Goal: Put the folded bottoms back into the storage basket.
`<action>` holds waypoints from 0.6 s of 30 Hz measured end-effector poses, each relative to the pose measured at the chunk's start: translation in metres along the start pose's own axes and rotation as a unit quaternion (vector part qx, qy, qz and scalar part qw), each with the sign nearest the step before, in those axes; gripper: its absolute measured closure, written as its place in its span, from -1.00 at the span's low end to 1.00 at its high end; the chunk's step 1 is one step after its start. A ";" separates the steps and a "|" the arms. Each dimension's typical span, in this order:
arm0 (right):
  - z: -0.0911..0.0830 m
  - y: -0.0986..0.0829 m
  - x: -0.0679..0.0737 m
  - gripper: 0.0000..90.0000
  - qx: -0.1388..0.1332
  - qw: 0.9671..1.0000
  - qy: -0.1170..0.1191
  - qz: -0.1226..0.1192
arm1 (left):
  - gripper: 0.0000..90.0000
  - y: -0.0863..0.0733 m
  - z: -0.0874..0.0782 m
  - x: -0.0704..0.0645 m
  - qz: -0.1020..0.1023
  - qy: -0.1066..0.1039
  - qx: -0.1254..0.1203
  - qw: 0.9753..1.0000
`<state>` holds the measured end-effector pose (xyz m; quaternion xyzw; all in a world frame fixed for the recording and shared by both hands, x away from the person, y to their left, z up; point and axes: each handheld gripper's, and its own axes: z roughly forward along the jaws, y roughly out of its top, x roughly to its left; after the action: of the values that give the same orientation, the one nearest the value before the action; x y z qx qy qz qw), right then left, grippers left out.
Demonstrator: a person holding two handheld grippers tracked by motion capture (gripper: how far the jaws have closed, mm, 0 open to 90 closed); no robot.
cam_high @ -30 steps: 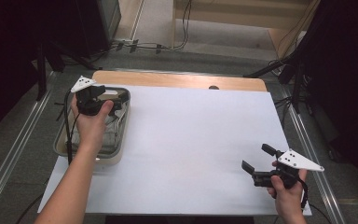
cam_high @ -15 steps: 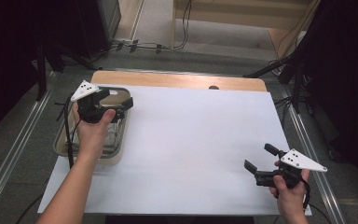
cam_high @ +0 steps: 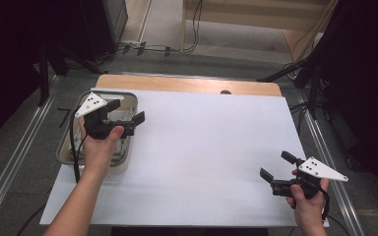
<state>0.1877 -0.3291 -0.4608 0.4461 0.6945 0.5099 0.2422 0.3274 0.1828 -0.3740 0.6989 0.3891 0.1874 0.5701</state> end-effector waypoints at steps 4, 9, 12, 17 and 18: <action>0.000 0.000 0.000 -1.00 0.000 1.000 0.000 0.000 | -1.00 -0.003 -0.004 -0.008 -0.002 -0.013 -0.003 1.000; 0.000 0.000 0.000 -1.00 0.001 1.000 -0.001 0.000 | -1.00 -0.007 -0.009 -0.020 0.012 -0.023 0.001 1.000; 0.000 0.000 0.000 -1.00 0.002 1.000 -0.001 0.000 | -1.00 -0.010 -0.012 -0.024 0.014 -0.029 -0.001 0.999; 0.000 -0.001 0.000 -1.00 0.002 1.000 -0.003 -0.002 | -1.00 -0.016 -0.018 -0.031 0.015 -0.038 -0.002 0.999; 0.000 -0.001 0.000 -1.00 0.002 1.000 -0.003 -0.001 | -1.00 -0.017 -0.019 -0.032 0.013 -0.045 -0.004 0.999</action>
<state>0.1873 -0.3297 -0.4613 0.4473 0.6952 0.5072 0.2436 0.2882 0.1718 -0.3785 0.7092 0.3530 0.1652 0.5874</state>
